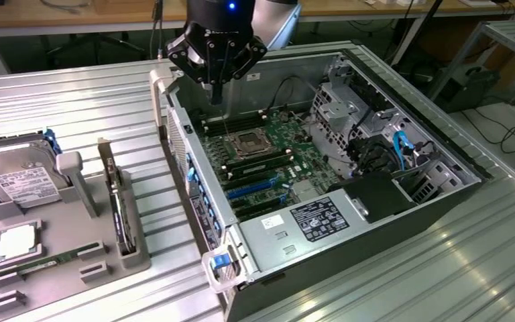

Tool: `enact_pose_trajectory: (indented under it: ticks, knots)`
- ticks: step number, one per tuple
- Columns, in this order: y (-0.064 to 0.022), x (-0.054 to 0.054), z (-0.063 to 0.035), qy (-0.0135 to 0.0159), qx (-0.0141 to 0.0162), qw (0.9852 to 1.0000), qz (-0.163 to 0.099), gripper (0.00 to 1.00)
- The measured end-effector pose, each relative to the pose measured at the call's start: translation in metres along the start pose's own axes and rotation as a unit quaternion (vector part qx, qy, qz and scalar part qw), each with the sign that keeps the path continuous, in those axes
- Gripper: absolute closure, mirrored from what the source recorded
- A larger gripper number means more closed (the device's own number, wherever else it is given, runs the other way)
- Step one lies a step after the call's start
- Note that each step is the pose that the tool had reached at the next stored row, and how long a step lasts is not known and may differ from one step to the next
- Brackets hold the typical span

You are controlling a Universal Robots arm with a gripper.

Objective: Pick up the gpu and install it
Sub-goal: 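Reach for the gpu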

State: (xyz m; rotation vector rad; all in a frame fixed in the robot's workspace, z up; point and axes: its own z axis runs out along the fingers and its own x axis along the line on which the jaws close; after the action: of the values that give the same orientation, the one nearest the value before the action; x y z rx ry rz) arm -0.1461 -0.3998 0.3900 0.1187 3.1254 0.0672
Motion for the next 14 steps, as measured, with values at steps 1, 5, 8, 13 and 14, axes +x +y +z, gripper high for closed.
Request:
enact_pose_trajectory:
  ticks: [1,5,8,13,14]
  knots:
    - [0.0,0.0004,0.0,0.0002,0.0,1.0,0.0,0.89]
    - [-0.0002,0.0018,0.0003,0.0009,0.0001,1.0,0.0,0.89]
    - [-0.0004,0.0031,0.0006,0.0013,0.0001,1.0,0.0,0.89]
    - [-0.0008,0.0062,0.0009,0.0019,0.0002,1.0,0.0,0.89]
    - [-0.0008,0.0069,0.001,0.0019,0.0001,1.0,0.0,0.89]
